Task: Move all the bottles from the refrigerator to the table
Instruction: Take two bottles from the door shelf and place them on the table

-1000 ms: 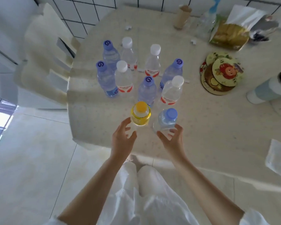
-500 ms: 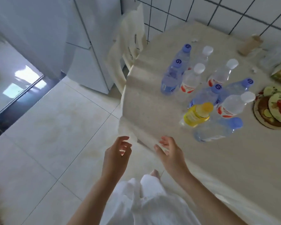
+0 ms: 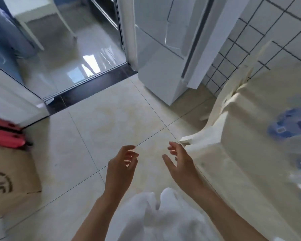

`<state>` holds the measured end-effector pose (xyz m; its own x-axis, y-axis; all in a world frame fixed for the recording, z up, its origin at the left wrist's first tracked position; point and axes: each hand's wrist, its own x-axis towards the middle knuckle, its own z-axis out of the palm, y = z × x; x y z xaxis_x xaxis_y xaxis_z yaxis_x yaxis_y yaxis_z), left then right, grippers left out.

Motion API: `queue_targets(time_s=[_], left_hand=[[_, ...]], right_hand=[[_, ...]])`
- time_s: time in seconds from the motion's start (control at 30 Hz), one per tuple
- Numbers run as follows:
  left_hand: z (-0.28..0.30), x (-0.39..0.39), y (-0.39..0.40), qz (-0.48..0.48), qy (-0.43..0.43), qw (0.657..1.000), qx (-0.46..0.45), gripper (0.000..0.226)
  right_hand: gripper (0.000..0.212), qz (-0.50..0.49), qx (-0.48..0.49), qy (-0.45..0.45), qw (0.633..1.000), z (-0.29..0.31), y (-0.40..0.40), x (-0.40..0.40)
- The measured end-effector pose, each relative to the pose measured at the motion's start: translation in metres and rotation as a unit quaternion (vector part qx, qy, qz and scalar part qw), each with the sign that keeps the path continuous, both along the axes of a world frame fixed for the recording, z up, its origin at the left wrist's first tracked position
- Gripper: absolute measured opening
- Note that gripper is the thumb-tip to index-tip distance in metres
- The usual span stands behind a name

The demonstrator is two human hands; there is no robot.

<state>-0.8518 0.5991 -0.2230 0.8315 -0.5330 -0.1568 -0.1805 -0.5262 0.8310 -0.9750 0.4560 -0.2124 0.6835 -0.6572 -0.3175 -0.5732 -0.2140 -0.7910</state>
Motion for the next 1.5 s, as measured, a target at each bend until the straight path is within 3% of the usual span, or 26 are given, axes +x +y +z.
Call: queue_targets(time_s=[0.3,0.8,1.13,1.5], left_hand=[[0.003,0.1,-0.005,0.029,0.028,0.999,-0.028,0.026],[0.011,0.339,-0.129,-0.036,-0.015,0.999,0.02,0.021],[0.005,0.474,-0.19,-0.065,0.016,0.997,0.033,0.021],[0.037,0.662,-0.334,-0.227,-0.009,0.974,0.003,0.027]], right_hand=[[0.041,0.033,-0.022,-0.03,0.999,0.015,-0.008,0.117],[0.041,0.034,-0.032,-0.064,0.997,0.035,-0.117,0.346],[0.038,-0.044,-0.021,-0.053,0.997,0.03,-0.176,0.465],[0.037,-0.221,-0.032,-0.075,0.972,0.049,-0.256,0.6]])
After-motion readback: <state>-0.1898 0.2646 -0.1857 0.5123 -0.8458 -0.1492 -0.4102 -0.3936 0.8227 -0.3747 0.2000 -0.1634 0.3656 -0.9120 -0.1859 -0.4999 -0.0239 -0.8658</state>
